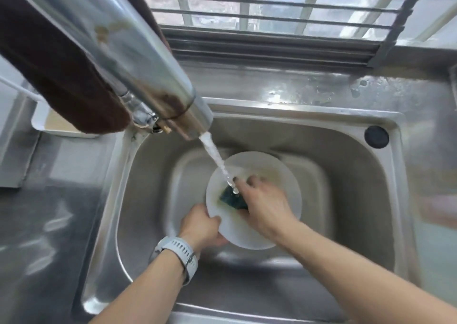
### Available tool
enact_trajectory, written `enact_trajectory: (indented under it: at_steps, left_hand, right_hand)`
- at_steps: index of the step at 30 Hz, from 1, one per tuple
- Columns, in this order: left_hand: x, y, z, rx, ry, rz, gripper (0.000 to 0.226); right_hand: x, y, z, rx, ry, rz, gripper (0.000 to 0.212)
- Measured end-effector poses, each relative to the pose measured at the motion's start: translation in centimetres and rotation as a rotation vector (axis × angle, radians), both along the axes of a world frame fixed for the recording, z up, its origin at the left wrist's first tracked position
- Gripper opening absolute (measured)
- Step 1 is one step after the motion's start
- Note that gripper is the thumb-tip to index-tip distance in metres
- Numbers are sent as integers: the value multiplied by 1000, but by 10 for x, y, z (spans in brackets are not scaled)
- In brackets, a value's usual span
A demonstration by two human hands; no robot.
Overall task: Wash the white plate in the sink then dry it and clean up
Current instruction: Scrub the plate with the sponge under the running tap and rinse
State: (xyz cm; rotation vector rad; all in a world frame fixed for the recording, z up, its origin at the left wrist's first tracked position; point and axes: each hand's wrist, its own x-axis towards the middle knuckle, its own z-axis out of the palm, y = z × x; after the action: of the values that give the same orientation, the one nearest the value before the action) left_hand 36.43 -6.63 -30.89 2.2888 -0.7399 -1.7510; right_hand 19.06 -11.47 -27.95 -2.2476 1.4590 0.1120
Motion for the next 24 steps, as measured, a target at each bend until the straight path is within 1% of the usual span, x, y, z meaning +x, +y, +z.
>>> enact_trajectory:
  at_steps: [2, 3, 5, 6, 8, 10, 11, 13, 14, 16, 17, 18, 19, 20, 22, 24]
  left_hand:
    - [0, -1, 8, 5, -36, 5, 34]
    - [-2, 0, 14, 2, -41, 0, 36]
    - [-6, 2, 24, -23, -49, -7, 28]
    - [-8, 3, 27, -35, -56, -7, 22]
    - [-12, 5, 31, -42, -43, 33, 14]
    - [-8, 5, 33, -49, -39, 66, 4]
    - [-5, 5, 34, -54, -52, 78, 5]
    - [-2, 5, 35, -51, -87, 99, 13]
    - [-4, 5, 38, -50, -87, 106, 14]
    - [-10, 6, 46, -49, -43, 140, 9]
    - [-13, 6, 48, -42, -3, 158, 6]
    - [-16, 7, 50, -38, 42, 175, 9]
    - [-17, 8, 51, -37, 76, 182, 17]
    - [-16, 8, 51, -42, 94, 195, 20]
    - [-10, 9, 51, -44, 75, 226, 11]
    - [-7, 10, 51, -36, 51, 237, 8]
  right_hand:
    - [-15, -15, 1, -35, 65, -92, 38]
    - [-30, -9, 4, -19, 91, -150, 39]
    - [-44, 22, 16, 26, 116, -182, 40]
    - [-38, 38, 22, 69, 80, -155, 38]
    - [-13, 35, 20, 115, -82, -85, 38]
    - [6, 10, 7, 92, -102, -38, 40]
    - [4, -6, 3, 83, -70, -47, 41]
    - [-23, -22, -1, 74, -17, -153, 45]
    - [-39, -15, 2, 67, 4, -191, 47]
    - [-48, 25, 17, 83, 15, -190, 45]
    - [-37, 39, 23, 100, -37, -164, 45]
    - [-22, 38, 27, 117, -119, -146, 48]
    - [-6, 27, 25, 114, -190, -127, 52]
    - [7, 13, 20, 110, -193, -110, 49]
    - [9, -20, 5, 88, -103, -110, 41]
    - [-22, -29, -1, 74, -11, -213, 46]
